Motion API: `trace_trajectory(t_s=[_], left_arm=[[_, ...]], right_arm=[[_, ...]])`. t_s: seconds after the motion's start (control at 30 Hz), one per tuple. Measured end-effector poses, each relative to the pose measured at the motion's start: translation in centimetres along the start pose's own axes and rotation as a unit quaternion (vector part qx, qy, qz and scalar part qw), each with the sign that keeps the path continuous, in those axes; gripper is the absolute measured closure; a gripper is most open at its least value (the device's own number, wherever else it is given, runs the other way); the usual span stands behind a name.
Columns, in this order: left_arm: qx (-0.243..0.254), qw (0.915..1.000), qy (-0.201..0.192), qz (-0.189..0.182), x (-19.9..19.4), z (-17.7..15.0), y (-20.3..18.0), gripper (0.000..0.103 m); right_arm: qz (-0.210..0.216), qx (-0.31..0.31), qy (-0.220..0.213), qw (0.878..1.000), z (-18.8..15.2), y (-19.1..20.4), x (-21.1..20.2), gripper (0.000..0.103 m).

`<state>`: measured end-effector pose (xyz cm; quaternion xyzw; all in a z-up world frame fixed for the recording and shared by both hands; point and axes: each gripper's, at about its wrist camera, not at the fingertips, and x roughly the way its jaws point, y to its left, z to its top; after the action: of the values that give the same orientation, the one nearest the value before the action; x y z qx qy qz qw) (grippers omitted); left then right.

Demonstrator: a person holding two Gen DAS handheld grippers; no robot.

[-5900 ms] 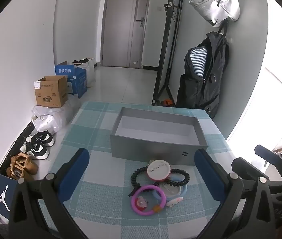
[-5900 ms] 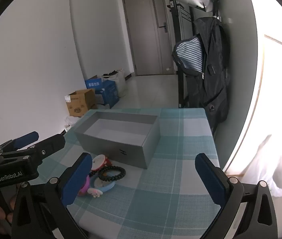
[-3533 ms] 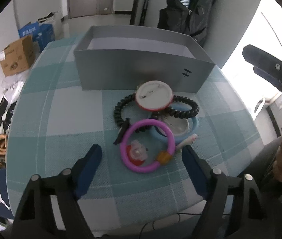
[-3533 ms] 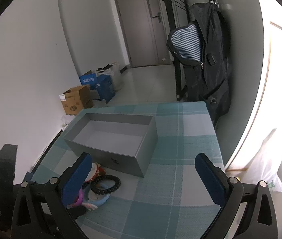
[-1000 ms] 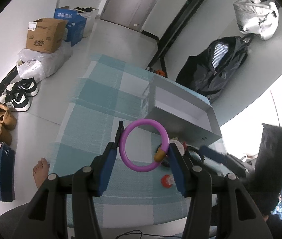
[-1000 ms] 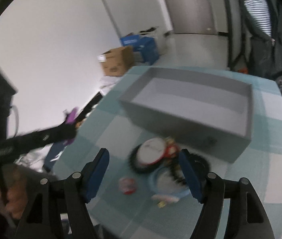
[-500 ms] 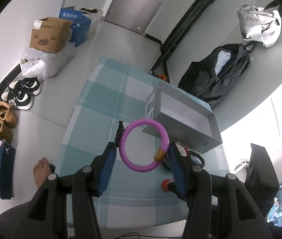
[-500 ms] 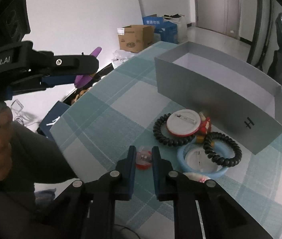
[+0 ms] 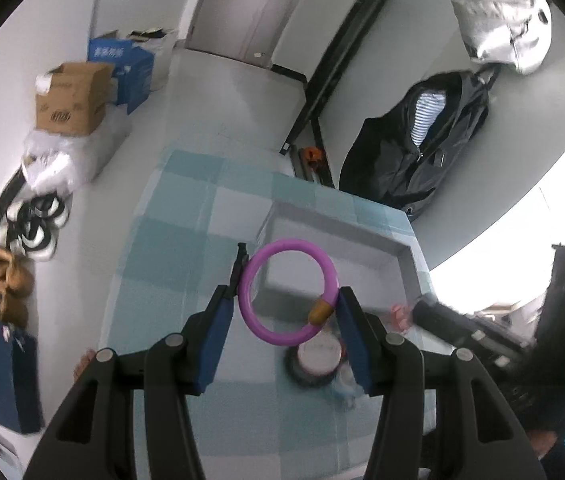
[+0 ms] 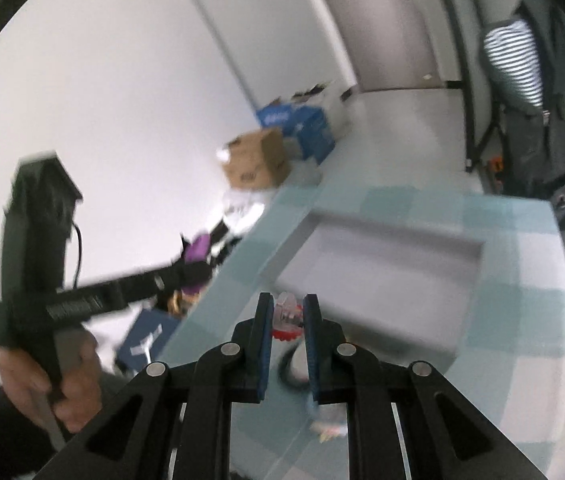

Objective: Organize jewelry
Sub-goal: 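Carry the pink bangle into the gray box with left tool while right tool drops a red charm there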

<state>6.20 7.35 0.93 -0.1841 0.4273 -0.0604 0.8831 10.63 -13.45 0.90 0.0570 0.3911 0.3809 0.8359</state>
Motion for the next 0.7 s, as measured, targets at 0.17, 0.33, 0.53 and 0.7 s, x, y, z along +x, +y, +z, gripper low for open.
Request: trace_trajectory(t_s=[0.17, 0.33, 0.53, 0.7], left_arm=[[0.026, 0.9994, 0.022, 0.007, 3.0, 2.6, -2.2, 0.056], [0.019, 0.9988, 0.045, 0.001, 5.4, 3.3, -2.3, 0.056], [0.022, 0.9985, 0.049, -0.009, 7.1, 2.5, -1.5, 0.056], [0.029, 0.9961, 0.083, -0.006, 8.7, 1.6, -1.6, 0.056]], right_arm=[[-0.016, 0.020, -0.025, 0.999, 3.9, -2.5, -0.2, 0.089], [-0.026, 0.028, -0.023, 0.999, 5.0, -3.8, 1.9, 0.089], [-0.036, 0.036, 0.000, 0.999, 3.4, -5.8, 3.7, 0.089], [-0.031, 0.041, 0.013, 0.999, 3.6, -6.3, 4.4, 0.089]])
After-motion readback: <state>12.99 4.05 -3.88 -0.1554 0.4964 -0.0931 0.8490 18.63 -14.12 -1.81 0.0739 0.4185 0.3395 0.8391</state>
